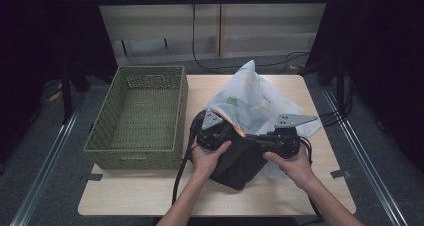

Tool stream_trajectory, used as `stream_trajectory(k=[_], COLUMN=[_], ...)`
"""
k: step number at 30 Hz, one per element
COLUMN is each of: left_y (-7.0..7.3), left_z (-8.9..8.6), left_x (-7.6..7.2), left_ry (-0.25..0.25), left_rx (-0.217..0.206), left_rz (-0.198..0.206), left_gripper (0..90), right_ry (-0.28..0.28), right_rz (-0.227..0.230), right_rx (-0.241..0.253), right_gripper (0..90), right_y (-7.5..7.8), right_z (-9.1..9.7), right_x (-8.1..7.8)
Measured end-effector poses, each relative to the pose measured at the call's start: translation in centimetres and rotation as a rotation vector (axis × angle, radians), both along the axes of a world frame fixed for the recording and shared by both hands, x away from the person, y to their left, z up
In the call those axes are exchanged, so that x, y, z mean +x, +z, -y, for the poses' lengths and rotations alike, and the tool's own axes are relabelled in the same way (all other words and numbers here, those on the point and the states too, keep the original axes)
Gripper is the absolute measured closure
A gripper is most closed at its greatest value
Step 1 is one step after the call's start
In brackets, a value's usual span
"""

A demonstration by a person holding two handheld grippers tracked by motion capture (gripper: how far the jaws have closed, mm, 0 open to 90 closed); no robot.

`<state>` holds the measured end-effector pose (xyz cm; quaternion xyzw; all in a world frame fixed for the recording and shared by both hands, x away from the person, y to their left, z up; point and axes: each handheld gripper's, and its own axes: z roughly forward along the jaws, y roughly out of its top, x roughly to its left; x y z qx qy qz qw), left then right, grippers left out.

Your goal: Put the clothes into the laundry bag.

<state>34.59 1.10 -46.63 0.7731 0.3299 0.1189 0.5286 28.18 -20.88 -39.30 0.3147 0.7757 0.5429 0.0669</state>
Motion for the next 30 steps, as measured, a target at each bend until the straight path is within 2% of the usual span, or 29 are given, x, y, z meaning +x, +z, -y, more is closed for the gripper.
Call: stream_trajectory(k=[1,3,4,6,9,14,15,16,19,21,24,25,26,27,28,29,30], left_y=[-0.9,-1.7,-1.7,-1.7,-2.1,-2.2,-2.1,-2.1,-1.9,-1.9,-1.6,-1.5,-1.4,-1.1,-0.8,-0.4,-0.1], left_z=[0.3,0.8,1.0,1.4,1.7,2.0,2.1,2.2,2.6,3.1,3.9,4.2,4.3,4.2,4.0,3.7,3.4], left_x=[0.1,0.1,0.0,-0.1,-0.3,-1.4,-1.6,-1.8,-2.4,-2.9,-3.5,-3.7,-3.7,-3.9,-4.0,-4.1,-4.2], left_ry=[-0.017,-0.037,-0.044,-0.039,-0.074,-0.101,-0.116,-0.126,-0.175,-0.189,-0.226,-0.239,-0.259,-0.264,-0.276,-0.282,-0.282], left_rx=[0.009,0.035,0.053,0.055,0.069,0.056,0.067,0.054,0.057,0.043,0.037,0.035,0.026,0.032,0.015,0.006,0.02], left_rz=[-0.007,-0.004,0.006,0.003,-0.005,-0.003,-0.005,-0.008,-0.011,-0.013,-0.021,-0.024,-0.019,-0.019,-0.024,-0.021,-0.012], left_gripper=[73.0,71.9,71.1,69.3,65.6,60.6,59.2,58.2,52.5,50.0,42.6,41.0,38.4,36.4,33.4,28.9,26.4], right_ry=[-0.001,-0.013,-0.02,-0.043,-0.066,-0.096,-0.098,-0.104,-0.114,-0.125,-0.138,-0.142,-0.14,-0.138,-0.139,-0.135,-0.142], right_rz=[-0.022,-0.04,-0.045,-0.061,-0.064,-0.031,-0.025,-0.022,-0.004,0.005,0.026,0.026,0.028,0.029,0.03,0.028,0.029], right_rx=[-0.002,-0.018,-0.036,-0.044,-0.077,-0.124,-0.128,-0.125,-0.131,-0.131,-0.155,-0.153,-0.154,-0.152,-0.151,-0.145,-0.15], right_gripper=[87.2,87.2,87.2,86.8,84.6,72.5,70.2,67.7,64.4,63.7,62.4,67.6,77.4,82.5,87.4,88.0,88.1], right_y=[-0.5,-1.4,-1.8,-2.4,-3.0,-2.8,-2.8,-2.6,-2.2,-1.9,-1.7,-1.7,-1.6,-1.6,-1.6,-1.7,-1.7], right_z=[0.3,0.8,1.1,1.8,2.5,2.7,2.7,2.6,2.4,2.3,1.9,1.9,1.9,1.9,2.0,2.2,2.4], right_x=[0.3,0.7,0.9,1.3,1.4,1.4,1.4,1.4,1.4,1.4,1.3,1.3,1.3,1.3,1.2,1.2,1.2])
